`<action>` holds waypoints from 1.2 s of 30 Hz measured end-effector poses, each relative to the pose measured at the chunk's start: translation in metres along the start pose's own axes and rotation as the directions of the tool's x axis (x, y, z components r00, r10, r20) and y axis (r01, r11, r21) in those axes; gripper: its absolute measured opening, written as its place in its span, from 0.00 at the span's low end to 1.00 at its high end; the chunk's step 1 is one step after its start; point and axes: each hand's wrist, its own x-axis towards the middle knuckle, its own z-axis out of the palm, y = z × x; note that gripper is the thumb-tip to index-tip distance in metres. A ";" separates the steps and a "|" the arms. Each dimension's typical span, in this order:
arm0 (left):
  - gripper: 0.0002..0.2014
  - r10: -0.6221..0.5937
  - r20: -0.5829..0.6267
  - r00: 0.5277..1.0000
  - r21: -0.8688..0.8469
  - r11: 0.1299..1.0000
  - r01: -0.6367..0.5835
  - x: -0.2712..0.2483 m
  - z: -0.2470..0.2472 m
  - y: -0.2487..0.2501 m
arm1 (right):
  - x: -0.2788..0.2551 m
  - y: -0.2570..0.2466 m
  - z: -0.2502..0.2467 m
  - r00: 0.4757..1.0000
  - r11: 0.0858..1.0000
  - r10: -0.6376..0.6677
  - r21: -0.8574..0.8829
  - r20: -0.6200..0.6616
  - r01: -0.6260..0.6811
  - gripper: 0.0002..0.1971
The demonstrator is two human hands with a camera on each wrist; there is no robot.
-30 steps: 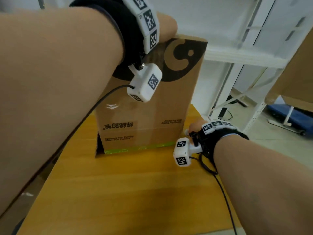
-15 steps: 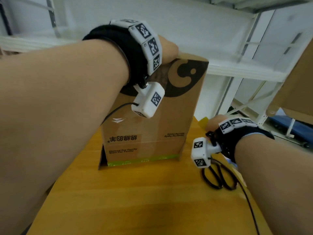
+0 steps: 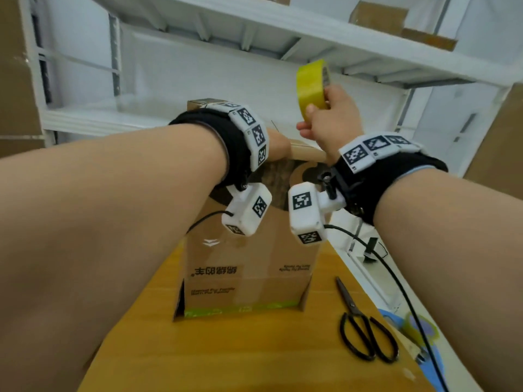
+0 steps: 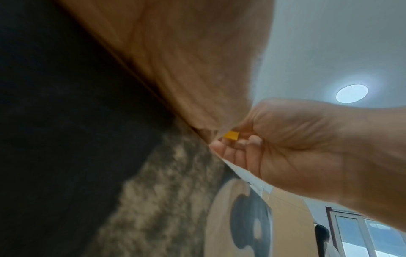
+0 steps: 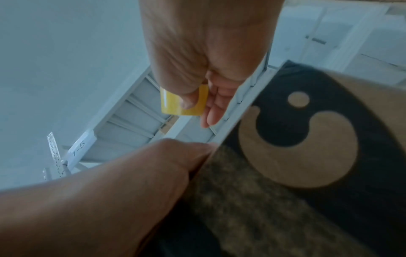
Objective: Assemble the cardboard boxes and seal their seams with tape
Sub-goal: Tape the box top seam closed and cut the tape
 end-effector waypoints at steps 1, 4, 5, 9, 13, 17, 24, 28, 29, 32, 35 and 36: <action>0.16 -0.008 0.005 1.000 0.034 0.999 0.008 0.002 -0.001 -0.002 | -0.002 0.001 0.007 0.998 0.999 0.047 0.011 0.048 -0.047 0.14; 0.22 -0.020 -0.009 1.000 0.126 0.992 0.021 -0.004 -0.011 -0.016 | -0.005 0.007 0.016 0.983 0.989 0.139 -0.073 0.117 -0.131 0.16; 0.22 -0.047 -0.017 0.999 0.127 0.991 0.049 -0.006 -0.015 -0.023 | -0.004 0.007 0.017 0.981 0.985 0.156 -0.097 0.115 -0.145 0.17; 0.22 -0.102 -0.045 0.994 0.191 0.976 0.108 -0.019 -0.022 -0.042 | -0.004 0.005 0.015 0.970 0.980 0.187 -0.094 0.156 -0.174 0.16; 0.22 -0.118 -0.032 0.993 0.233 0.965 0.122 -0.018 -0.022 -0.042 | -0.009 0.006 0.016 0.976 0.981 0.127 -0.170 0.176 -0.097 0.21; 0.22 -0.102 -0.025 0.994 0.328 0.939 0.105 -0.012 -0.024 -0.044 | -0.009 0.001 0.022 0.970 0.943 0.082 -0.334 0.231 -0.001 0.21; 0.34 -0.118 0.012 0.993 0.392 0.914 0.104 0.014 -0.031 -0.059 | 0.007 -0.007 0.040 0.952 0.932 0.072 -0.360 0.298 0.042 0.13; 0.42 -0.144 0.144 0.979 0.424 0.903 0.070 0.032 -0.049 -0.071 | 0.024 -0.001 0.059 0.940 0.908 0.044 -0.405 0.339 0.104 0.21; 0.38 -0.159 0.178 0.971 0.427 0.902 0.069 0.036 -0.056 -0.071 | 0.028 0.002 0.064 0.931 0.896 0.050 -0.429 0.361 0.118 0.22; 0.28 -0.197 0.273 0.942 0.428 0.901 0.065 0.050 -0.078 -0.066 | 0.038 0.007 0.071 0.908 0.867 0.069 -0.475 0.413 0.150 0.23; 0.29 -0.221 0.368 0.903 0.410 0.910 0.056 0.059 -0.083 -0.067 | 0.049 0.012 0.075 0.893 0.874 0.137 -0.476 0.429 0.094 0.26; 0.30 -0.228 0.394 0.890 0.401 0.914 0.057 0.060 -0.084 -0.068 | 0.051 0.013 0.077 0.891 0.870 0.161 -0.488 0.424 0.074 0.26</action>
